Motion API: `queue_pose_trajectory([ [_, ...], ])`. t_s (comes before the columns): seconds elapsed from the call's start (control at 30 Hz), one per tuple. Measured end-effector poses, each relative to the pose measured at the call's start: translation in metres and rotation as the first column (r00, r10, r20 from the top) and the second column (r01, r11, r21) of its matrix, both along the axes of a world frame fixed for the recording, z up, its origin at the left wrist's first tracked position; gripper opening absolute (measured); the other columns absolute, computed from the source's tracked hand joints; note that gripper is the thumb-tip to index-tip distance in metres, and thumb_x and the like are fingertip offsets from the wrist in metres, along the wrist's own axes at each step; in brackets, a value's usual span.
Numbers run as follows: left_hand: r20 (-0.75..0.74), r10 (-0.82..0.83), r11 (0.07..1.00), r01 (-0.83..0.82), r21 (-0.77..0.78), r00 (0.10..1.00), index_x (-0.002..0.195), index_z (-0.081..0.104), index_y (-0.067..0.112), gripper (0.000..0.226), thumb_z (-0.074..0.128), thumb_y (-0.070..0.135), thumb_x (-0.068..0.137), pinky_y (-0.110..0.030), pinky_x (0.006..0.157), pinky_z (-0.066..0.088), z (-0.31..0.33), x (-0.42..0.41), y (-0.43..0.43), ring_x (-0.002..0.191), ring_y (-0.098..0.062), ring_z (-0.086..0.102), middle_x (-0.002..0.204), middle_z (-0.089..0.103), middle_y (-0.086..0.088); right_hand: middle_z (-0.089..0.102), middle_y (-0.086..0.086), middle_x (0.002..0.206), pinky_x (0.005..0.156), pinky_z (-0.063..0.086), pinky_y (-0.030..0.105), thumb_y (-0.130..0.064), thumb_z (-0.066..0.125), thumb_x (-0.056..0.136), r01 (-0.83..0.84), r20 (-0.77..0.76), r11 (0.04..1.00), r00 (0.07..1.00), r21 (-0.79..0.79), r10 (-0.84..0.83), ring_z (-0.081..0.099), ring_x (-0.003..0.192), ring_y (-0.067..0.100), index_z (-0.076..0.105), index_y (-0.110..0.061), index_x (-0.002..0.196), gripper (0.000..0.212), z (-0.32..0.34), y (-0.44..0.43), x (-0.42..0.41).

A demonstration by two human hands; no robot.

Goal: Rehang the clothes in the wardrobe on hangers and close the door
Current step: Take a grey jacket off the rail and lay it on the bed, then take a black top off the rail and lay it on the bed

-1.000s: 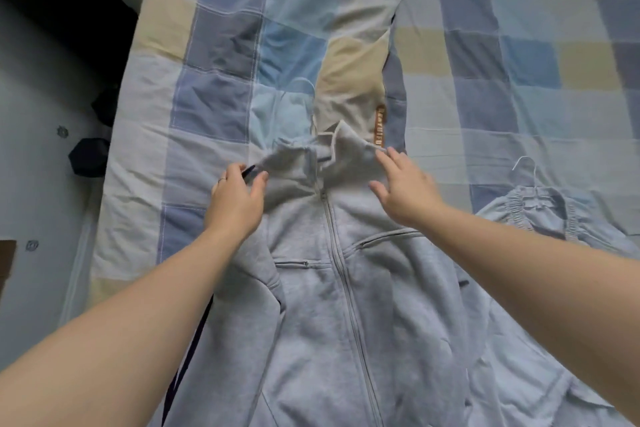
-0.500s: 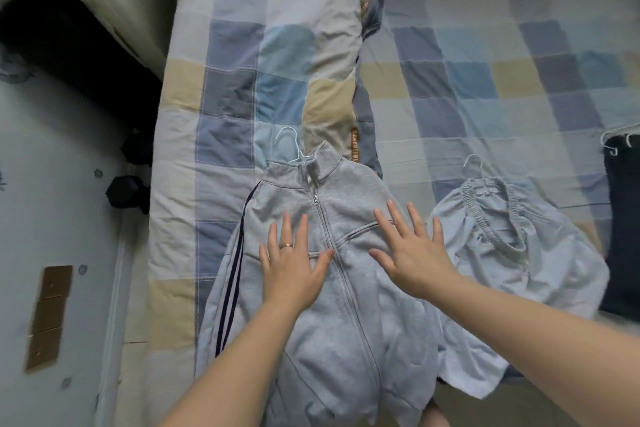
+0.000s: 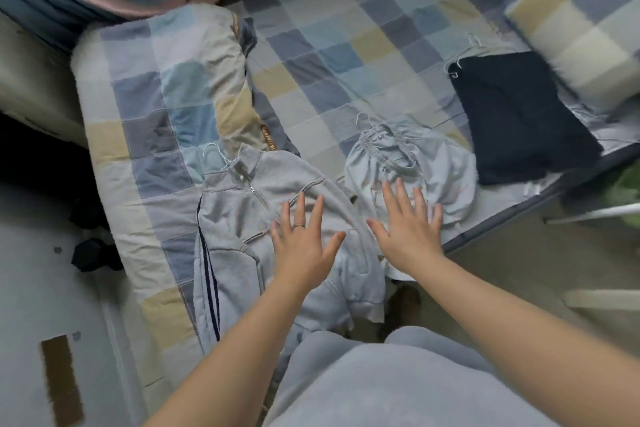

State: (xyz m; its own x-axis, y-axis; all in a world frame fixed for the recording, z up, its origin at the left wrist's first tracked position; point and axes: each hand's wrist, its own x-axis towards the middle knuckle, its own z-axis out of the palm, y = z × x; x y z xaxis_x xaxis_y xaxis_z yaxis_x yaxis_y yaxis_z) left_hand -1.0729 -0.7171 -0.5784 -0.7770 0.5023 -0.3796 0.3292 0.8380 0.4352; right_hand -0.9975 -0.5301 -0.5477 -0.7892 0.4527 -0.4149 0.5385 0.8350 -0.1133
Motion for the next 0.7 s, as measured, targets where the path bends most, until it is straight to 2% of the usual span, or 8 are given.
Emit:
queue_pose_trajectory([
  [0.2, -0.058, -0.255, 0.966, 0.257, 0.036, 0.965, 0.153, -0.008, 0.049, 0.077, 0.009, 0.081, 0.085, -0.053, 0.120, -0.008, 0.021, 0.039, 0.084, 0.150, -0.018, -0.022, 0.166, -0.016, 0.010, -0.020, -0.009, 0.163, 0.116, -0.008, 0.059, -0.066, 0.019, 0.097, 0.303, -0.068, 0.953, 0.951, 0.024, -0.301, -0.018, 0.150, 0.023, -0.014, -0.036, 0.155, 0.073, 0.028, 0.059, 0.092],
  [0.43, -0.137, -0.508, 0.852, 0.520, 0.065, 0.850, 0.153, -0.009, 0.051, 0.072, 0.020, 0.075, 0.092, -0.052, 0.120, -0.009, 0.042, 0.118, 0.201, 0.151, -0.020, -0.023, 0.166, -0.015, 0.009, -0.015, -0.009, 0.164, 0.116, -0.006, 0.061, -0.066, 0.017, 0.096, 0.594, -0.152, 0.804, 0.798, 0.033, -0.583, -0.015, 0.151, 0.022, -0.011, -0.036, 0.155, 0.072, 0.046, 0.127, 0.235],
  [0.53, -0.169, -0.598, 0.784, 0.615, 0.079, 0.784, 0.153, -0.009, 0.051, 0.071, 0.021, 0.075, 0.093, -0.052, 0.120, -0.009, 0.048, 0.172, 0.253, 0.151, -0.021, -0.022, 0.166, -0.013, 0.009, -0.015, -0.009, 0.164, 0.116, -0.005, 0.062, -0.066, 0.018, 0.097, 0.688, -0.183, 0.725, 0.717, 0.027, -0.673, -0.015, 0.151, 0.022, -0.011, -0.036, 0.155, 0.072, 0.050, 0.157, 0.304],
  [0.7, -0.225, -0.756, 0.624, 0.780, 0.036, 0.615, 0.152, -0.010, 0.051, 0.076, 0.007, 0.081, 0.085, -0.052, 0.121, -0.009, 0.060, 0.276, 0.338, 0.151, -0.022, -0.021, 0.167, -0.009, 0.007, -0.014, -0.009, 0.164, 0.117, -0.002, 0.061, -0.067, 0.017, 0.096, 0.804, -0.206, 0.593, 0.587, 0.035, -0.783, -0.011, 0.152, 0.024, -0.011, -0.037, 0.154, 0.072, 0.059, 0.210, 0.426],
])
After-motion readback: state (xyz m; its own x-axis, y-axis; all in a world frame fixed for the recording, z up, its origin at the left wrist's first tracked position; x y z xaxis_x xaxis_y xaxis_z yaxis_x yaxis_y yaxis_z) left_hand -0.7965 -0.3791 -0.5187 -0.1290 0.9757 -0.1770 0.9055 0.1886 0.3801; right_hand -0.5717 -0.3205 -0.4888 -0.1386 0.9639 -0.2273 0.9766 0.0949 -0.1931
